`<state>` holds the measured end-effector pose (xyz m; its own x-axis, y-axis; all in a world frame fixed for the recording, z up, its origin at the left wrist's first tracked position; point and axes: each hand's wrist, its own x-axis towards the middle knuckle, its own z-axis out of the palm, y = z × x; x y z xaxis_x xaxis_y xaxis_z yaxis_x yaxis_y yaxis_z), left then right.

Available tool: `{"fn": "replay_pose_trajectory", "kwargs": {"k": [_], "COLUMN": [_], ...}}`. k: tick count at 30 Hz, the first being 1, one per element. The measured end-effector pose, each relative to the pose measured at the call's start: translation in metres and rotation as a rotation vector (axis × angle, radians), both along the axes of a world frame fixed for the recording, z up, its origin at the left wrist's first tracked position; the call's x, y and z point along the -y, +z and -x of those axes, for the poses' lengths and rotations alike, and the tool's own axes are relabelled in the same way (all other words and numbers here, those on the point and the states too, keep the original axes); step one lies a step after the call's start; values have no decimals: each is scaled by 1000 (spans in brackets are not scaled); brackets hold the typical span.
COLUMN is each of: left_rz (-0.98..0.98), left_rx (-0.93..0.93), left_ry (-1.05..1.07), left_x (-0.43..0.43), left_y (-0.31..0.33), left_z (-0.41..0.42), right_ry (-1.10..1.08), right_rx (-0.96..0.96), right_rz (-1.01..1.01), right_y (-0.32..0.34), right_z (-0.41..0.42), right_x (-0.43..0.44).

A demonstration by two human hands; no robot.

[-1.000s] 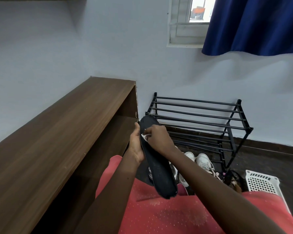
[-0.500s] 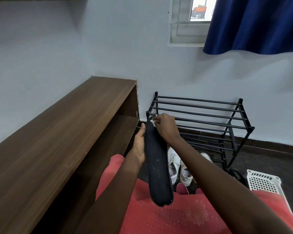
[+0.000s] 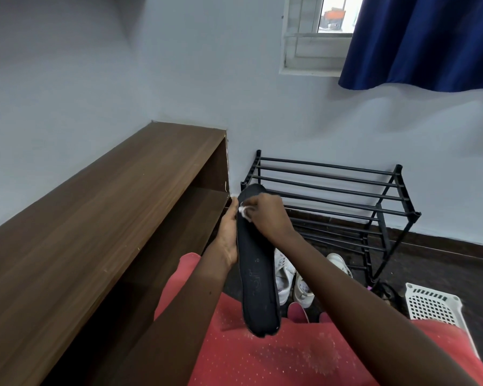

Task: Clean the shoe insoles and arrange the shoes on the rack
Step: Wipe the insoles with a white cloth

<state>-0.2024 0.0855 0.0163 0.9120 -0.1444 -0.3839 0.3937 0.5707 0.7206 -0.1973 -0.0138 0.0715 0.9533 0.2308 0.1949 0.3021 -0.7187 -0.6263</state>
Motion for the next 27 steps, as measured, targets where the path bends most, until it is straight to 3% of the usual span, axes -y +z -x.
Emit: {"fn": "replay_pose_trajectory", "kwargs": {"k": [7, 13, 20, 24, 27], "left_rz": [49, 51, 58, 62, 40], "left_rx": [28, -46, 20, 60, 57], "left_ry": [-56, 49, 13, -83, -23], "left_x": [12, 8, 9, 12, 7], "left_y": [11, 11, 9, 17, 20], "left_z": [1, -2, -2, 4, 3], "right_ry": [-145, 14, 17, -112, -67], "right_rx": [119, 84, 147, 189, 191], "right_rz": [25, 94, 93, 78, 85], "right_y": [1, -5, -9, 0, 3], "right_z": [-25, -5, -18, -45, -40], "right_x": [-2, -9, -7, -1, -1]}}
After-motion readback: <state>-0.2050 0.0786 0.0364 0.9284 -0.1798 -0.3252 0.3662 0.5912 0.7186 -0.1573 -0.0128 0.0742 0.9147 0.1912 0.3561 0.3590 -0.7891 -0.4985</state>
